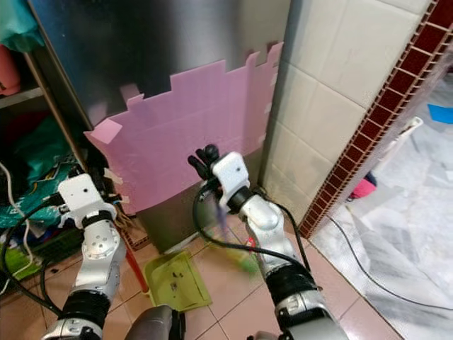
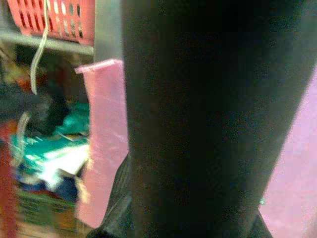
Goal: Sweep floor
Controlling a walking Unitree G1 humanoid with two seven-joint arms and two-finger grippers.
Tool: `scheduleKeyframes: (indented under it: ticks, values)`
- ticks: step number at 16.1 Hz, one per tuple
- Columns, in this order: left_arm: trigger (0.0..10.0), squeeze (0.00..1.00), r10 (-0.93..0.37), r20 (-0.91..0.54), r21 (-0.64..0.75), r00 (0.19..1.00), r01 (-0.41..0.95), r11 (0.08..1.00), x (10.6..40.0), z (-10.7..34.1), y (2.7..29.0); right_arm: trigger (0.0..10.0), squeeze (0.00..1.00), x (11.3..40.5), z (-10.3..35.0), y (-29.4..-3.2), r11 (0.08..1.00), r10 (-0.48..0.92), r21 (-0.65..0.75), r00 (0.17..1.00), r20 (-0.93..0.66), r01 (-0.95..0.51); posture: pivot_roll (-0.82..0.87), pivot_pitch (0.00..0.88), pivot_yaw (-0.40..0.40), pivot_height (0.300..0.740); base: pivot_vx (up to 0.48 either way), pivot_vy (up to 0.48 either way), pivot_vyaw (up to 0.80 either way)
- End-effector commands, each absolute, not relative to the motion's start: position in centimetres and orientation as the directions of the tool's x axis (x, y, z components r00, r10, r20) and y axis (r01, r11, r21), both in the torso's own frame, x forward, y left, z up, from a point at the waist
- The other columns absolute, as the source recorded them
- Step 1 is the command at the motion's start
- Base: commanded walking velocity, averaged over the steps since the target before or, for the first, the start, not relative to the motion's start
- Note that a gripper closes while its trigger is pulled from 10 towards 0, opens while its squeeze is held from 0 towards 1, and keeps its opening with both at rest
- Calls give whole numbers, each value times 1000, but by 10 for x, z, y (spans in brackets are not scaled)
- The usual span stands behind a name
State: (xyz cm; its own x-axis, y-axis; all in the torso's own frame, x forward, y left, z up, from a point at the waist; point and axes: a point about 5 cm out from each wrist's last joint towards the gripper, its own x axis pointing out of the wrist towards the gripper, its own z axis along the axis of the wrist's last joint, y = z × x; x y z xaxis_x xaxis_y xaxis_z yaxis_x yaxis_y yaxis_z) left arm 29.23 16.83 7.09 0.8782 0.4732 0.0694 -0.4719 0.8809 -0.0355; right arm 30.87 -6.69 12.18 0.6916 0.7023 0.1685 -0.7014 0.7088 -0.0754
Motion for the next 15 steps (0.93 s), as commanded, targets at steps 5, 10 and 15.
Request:
scheduleKeyframes:
  ticks: [5, 10, 15]
  values:
    - [10000, 0, 449, 72, -53, 891, -446, 894, 297, 71, 159, 10000, 0, 322, 190, -74, 640, 764, -244, 568, 306, -729, -32, 0, 18, 740, 0, 0, 0]
    - [10000, 0, 449, 80, -45, 890, -447, 894, 298, 70, 160, 10000, 0, 346, 236, -102, 749, 654, -482, 630, 420, -456, -19, 0, 17, 740, 0, 0, 0]
    - [10000, 0, 449, 89, -44, 889, -446, 894, 298, 71, 162, 10000, 0, 344, 168, -101, 734, 646, -465, 720, 252, -495, -11, 0, 15, 740, 0, 0, 0]
